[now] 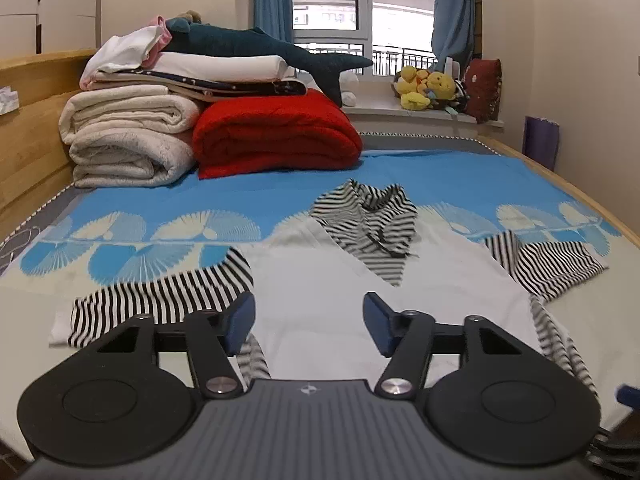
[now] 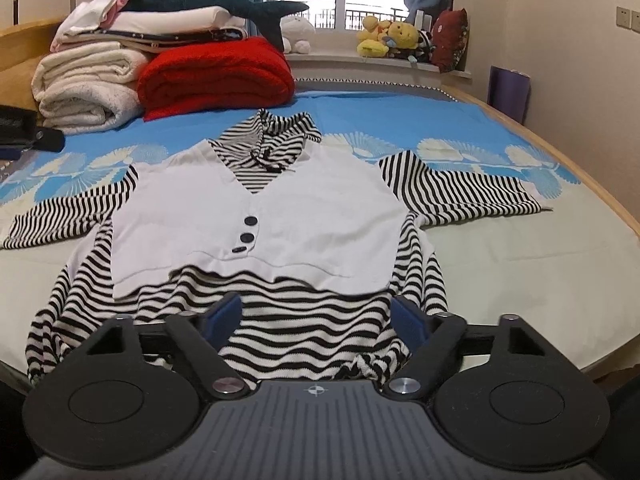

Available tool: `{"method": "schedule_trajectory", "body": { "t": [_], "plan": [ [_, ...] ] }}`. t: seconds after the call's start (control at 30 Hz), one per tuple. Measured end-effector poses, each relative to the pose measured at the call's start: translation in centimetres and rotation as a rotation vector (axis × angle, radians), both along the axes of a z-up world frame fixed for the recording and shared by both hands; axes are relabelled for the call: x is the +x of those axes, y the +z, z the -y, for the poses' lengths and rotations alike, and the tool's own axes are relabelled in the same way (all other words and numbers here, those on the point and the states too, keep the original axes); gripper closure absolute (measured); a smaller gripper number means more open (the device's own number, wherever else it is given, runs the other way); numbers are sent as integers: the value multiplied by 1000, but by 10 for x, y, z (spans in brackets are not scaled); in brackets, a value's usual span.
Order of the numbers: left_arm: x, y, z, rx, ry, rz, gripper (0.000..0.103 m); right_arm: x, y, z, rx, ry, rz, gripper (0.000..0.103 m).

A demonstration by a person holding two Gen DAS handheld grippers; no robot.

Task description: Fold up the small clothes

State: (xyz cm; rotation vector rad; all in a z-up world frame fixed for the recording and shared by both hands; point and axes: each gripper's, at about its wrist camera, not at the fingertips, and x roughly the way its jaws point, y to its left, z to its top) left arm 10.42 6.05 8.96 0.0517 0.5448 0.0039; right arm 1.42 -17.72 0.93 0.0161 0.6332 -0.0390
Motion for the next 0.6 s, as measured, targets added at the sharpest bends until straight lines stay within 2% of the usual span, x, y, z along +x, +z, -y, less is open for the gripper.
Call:
{"method": "schedule_trajectory", "body": {
  "t": [0.1, 0.27, 0.33, 0.43, 0.6],
  "plan": [
    [38, 0, -19, 28, 25, 3, 47, -1, 2, 3, 13, 12, 21, 43],
    [103, -11, -75, 15, 121, -2, 53, 4, 10, 9, 55, 19, 45, 45],
    [129, -20, -109, -9, 196, -14, 54, 9, 13, 10, 38, 21, 34, 45],
    [159, -36, -171, -72, 329, -60, 63, 23, 25, 18, 68, 25, -9, 45],
    [162, -71, -266, -185, 514, -129, 65, 62, 60, 14, 50, 124, -5, 44]
  ]
}}
